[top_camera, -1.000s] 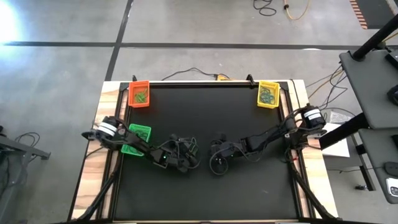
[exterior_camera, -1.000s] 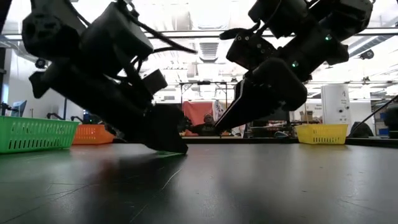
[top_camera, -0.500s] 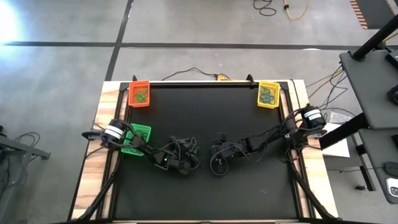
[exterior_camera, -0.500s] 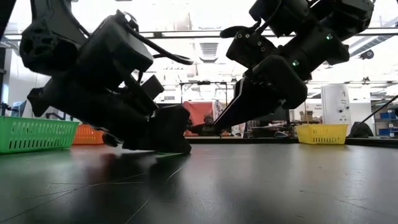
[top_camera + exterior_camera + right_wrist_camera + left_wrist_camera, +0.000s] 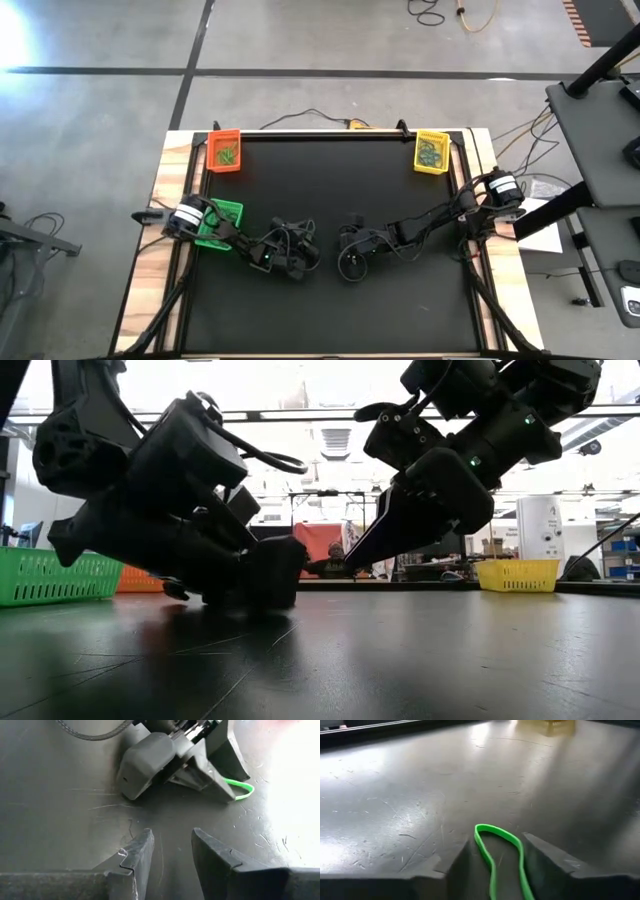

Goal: Sort rubber bands into baskets
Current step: Put the green rubber band into the orange bin

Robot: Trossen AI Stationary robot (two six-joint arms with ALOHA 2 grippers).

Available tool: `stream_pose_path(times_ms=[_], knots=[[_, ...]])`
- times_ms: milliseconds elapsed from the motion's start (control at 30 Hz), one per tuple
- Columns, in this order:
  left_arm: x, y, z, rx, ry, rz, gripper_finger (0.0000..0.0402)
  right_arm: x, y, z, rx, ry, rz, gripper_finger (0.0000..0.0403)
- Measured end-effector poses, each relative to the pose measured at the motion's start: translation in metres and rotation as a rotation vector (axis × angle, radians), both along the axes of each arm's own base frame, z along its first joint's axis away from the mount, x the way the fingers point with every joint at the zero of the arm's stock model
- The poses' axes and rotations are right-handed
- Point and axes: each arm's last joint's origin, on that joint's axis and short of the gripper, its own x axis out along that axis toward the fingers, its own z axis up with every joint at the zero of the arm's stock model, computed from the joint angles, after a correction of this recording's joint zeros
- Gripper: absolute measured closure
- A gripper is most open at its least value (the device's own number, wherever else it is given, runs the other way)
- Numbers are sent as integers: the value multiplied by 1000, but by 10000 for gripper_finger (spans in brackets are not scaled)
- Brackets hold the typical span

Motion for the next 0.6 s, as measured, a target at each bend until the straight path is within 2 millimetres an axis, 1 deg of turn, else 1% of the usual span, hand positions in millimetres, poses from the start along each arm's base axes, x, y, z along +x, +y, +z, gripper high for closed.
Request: stream_pose_path(times_ms=[167, 333, 433, 533, 600], knots=[[1, 0, 2, 2, 10, -13, 316, 0, 0, 0, 1, 4, -1, 273], [6, 6, 17, -5, 40, -62, 390, 0, 0, 0, 11, 4, -8, 273], [7, 17, 31, 50, 101, -71, 396, -1, 2, 0, 21, 3, -11, 273], [9, 27, 58, 65, 93, -68, 399, -1, 4, 0, 22, 5, -4, 273], [6, 37, 70, 50, 114, -68, 400, -2, 7, -1, 22, 6, 3, 273]])
